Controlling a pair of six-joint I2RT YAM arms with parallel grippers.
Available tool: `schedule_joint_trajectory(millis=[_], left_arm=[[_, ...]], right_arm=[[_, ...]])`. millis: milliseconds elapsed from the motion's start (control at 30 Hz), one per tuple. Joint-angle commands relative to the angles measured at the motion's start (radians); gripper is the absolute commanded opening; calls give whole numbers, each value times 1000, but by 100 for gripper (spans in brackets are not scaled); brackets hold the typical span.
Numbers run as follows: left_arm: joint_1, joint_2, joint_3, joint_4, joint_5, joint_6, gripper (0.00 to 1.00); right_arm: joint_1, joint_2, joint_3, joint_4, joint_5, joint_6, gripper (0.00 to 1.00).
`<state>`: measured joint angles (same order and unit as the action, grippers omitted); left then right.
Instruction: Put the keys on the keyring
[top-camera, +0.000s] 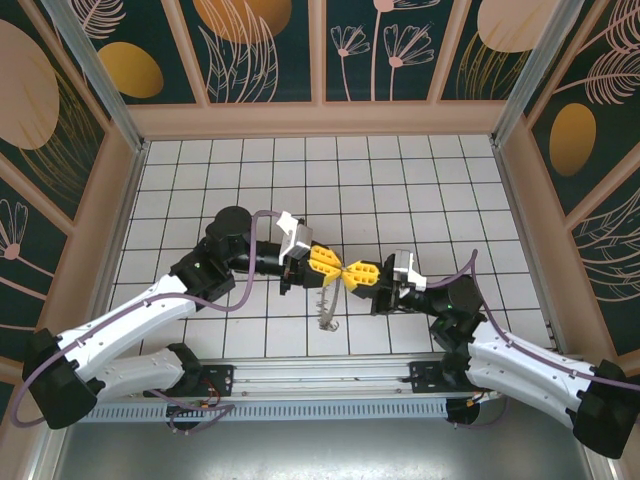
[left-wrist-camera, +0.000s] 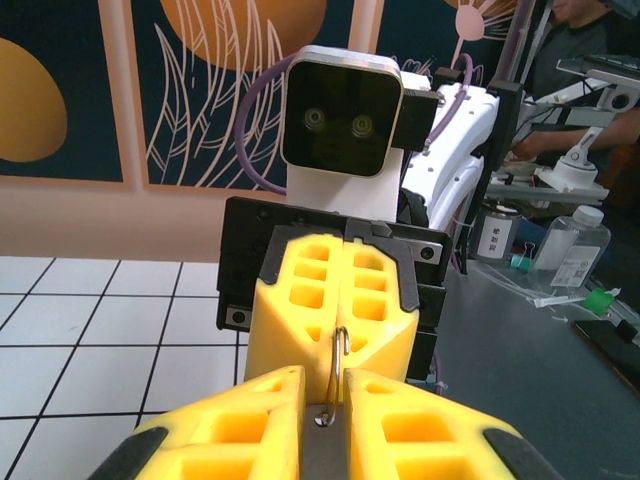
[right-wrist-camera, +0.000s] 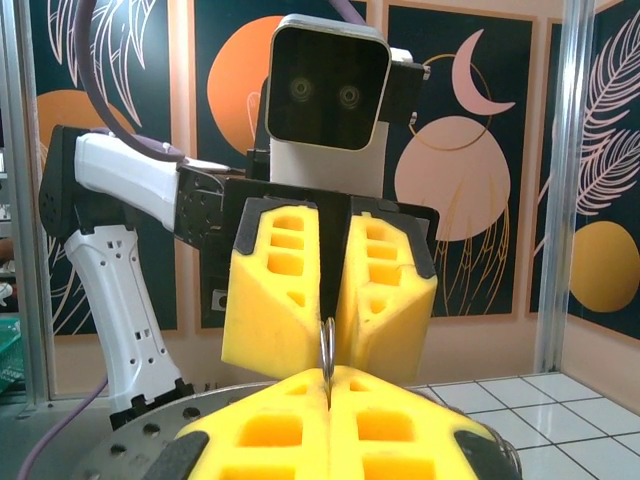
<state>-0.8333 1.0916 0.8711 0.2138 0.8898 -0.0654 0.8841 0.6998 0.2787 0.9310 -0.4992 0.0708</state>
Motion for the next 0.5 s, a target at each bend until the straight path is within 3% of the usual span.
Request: schedule_joint_trajectory(millis=[0, 133, 267, 333, 467], left_arm=[[-9, 17, 4, 38, 28, -8, 14], [-9, 19, 3, 31, 23, -4, 0], [-10, 7, 28, -31, -7, 37, 0], [-10, 4, 61, -117, -42, 85, 0], [-10, 6, 132, -288, -118, 189, 0]], right_arm=[[-2, -5, -9, 104, -2, 21, 0], [-2, -8, -5, 102, -7, 20, 0], [-1, -11, 14, 36, 20, 3, 1], [6, -25, 48, -92, 70, -37, 14], [53, -75, 131, -409, 229, -162, 24]])
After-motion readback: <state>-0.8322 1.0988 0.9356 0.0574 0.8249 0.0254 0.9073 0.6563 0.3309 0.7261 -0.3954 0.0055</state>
